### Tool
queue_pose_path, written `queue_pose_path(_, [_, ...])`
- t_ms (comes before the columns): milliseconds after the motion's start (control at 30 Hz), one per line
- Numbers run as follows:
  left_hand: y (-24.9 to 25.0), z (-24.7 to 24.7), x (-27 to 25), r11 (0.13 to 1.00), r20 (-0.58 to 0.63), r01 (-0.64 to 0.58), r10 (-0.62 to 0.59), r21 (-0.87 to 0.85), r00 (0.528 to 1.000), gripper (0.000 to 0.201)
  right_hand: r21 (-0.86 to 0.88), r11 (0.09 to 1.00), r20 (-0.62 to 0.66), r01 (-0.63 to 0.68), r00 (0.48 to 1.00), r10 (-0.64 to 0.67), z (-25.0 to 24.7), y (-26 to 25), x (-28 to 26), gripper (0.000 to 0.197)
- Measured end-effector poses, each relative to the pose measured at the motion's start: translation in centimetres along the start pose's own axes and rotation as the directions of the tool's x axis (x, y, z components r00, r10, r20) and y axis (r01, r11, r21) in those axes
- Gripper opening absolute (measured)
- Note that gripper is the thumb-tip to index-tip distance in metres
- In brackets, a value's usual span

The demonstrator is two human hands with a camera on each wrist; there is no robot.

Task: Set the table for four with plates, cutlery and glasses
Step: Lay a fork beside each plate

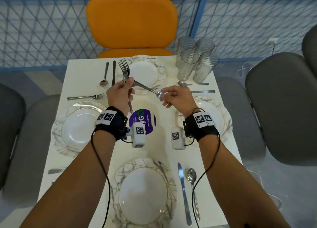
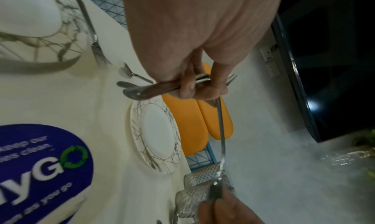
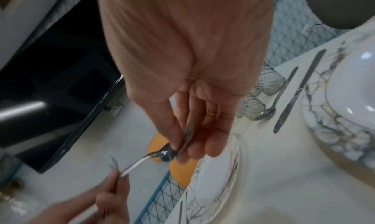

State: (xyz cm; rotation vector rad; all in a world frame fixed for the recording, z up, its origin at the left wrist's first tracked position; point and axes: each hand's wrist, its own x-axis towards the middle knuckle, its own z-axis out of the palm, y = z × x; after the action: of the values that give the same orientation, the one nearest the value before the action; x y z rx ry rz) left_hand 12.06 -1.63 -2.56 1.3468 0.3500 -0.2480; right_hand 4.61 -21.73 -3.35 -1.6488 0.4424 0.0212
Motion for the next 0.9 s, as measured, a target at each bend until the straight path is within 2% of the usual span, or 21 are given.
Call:
queue_pose_path(67, [0.4,1.0,0.2,0.999,0.000,-0.023,0.023,0.035,1.000,0.014,-0.100,0.995,0.055,-0.005,0.998,0.011,-0.2,0.4,0.2,0.013])
queue_pose_path(133, [0.8,2.2,0.3,0.997,0.014,-0.046,0.046,0.059,0.999,0.017,-0.125,0.992,0.044,-0.013,0.999,0.019,-0.5,0.6,0.6,0.011])
queue_pose_path(233, [0.6,3.2,1.0,0.993,-0.004,-0.032,0.033,0.116,0.999,0.024,-0.021,0.999,-0.030,-0.046,0.998,0.046,-1.2,0.9,2.0,0.010])
queue_pose_path(300, [-0.1,3.2,1.6,0.986,-0.034,-0.003,0.008,0.167,0.999,0.023,0.029,0.997,-0.132,-0.071,0.988,0.074,-1.7,1.4,3.6,0.008])
queue_pose_path(433, [-1.8,1.8,1.4,0.970,-0.005,0.055,-0.056,0.236,0.998,0.018,-0.029,0.969,-0.379,-0.244,0.900,0.215,-2.2,2.9,8.4,0.009])
queue_pose_path(600, [-4.0,-1.1,1.4,0.947,-0.014,0.084,-0.084,0.310,0.996,0.020,-0.261,0.839,-0.466,-0.478,0.823,0.324,-1.1,5.9,14.9,0.016])
queue_pose_path(767, [-4.7,-3.4,2.4,0.947,-0.023,0.100,-0.098,0.305,0.995,0.021,-0.306,0.798,-0.569,-0.520,0.771,0.285,0.1,10.2,19.0,0.048])
queue_pose_path(833, [-4.7,-3.8,2.6,0.951,-0.023,0.099,-0.097,0.294,0.995,0.021,-0.297,0.793,-0.596,-0.532,0.752,0.282,0.8,9.3,18.4,0.051])
queue_pose_path(900, [-4.8,-4.1,2.9,0.953,-0.023,0.099,-0.097,0.285,0.995,0.022,-0.323,0.786,-0.600,-0.526,0.756,0.260,1.0,8.3,17.7,0.046])
